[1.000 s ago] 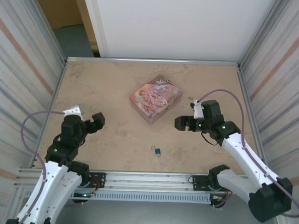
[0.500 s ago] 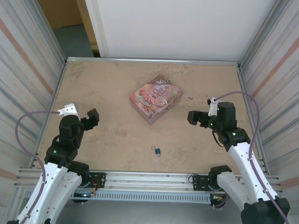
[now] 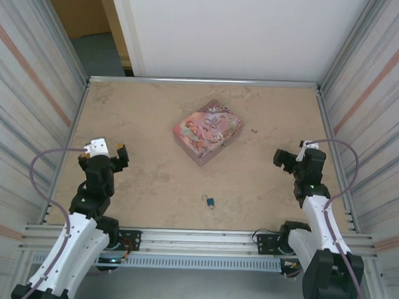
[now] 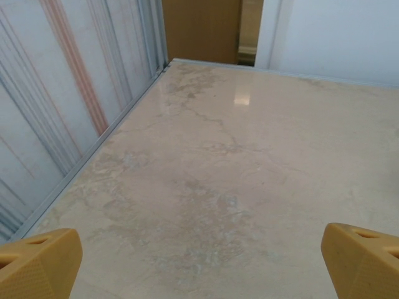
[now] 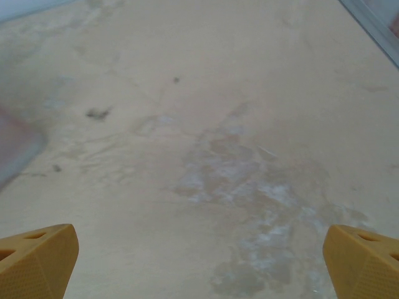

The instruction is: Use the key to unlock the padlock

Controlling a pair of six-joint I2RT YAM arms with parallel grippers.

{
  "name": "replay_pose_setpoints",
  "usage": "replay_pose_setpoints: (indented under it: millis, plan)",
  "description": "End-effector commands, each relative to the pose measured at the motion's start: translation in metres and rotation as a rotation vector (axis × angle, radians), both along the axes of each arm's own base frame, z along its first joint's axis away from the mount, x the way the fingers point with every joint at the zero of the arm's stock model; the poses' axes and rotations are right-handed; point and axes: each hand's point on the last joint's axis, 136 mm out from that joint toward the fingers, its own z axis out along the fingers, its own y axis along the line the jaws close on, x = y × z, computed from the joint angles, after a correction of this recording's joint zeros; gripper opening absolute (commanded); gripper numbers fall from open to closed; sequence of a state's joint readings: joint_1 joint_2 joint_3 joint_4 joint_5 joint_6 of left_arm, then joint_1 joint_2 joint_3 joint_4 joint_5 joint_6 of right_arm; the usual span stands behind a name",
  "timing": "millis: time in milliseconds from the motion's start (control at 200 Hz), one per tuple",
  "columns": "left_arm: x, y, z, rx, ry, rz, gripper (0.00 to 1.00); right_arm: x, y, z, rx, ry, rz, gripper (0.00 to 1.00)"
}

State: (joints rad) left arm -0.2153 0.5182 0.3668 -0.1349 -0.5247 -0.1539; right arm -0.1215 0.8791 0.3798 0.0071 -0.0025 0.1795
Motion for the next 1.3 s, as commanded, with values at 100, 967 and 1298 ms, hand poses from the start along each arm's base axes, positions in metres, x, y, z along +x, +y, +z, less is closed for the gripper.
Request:
replay_pose_setpoints:
  millis: [100,967,1298]
  plan:
    - [0.008,0.014,-0.009,0.002,0.000,0.064,0.99,0.018,-0.013,-0.003,-0.085,-0.121,-0.018,0.99]
    - [0.029,0.019,-0.040,-0.048,0.017,0.041,0.99,0.090,0.021,-0.036,-0.004,-0.182,0.193,0.99]
    - [0.042,0.015,-0.049,-0.061,0.005,0.000,0.99,0.095,0.022,-0.037,-0.064,-0.153,0.157,0.99]
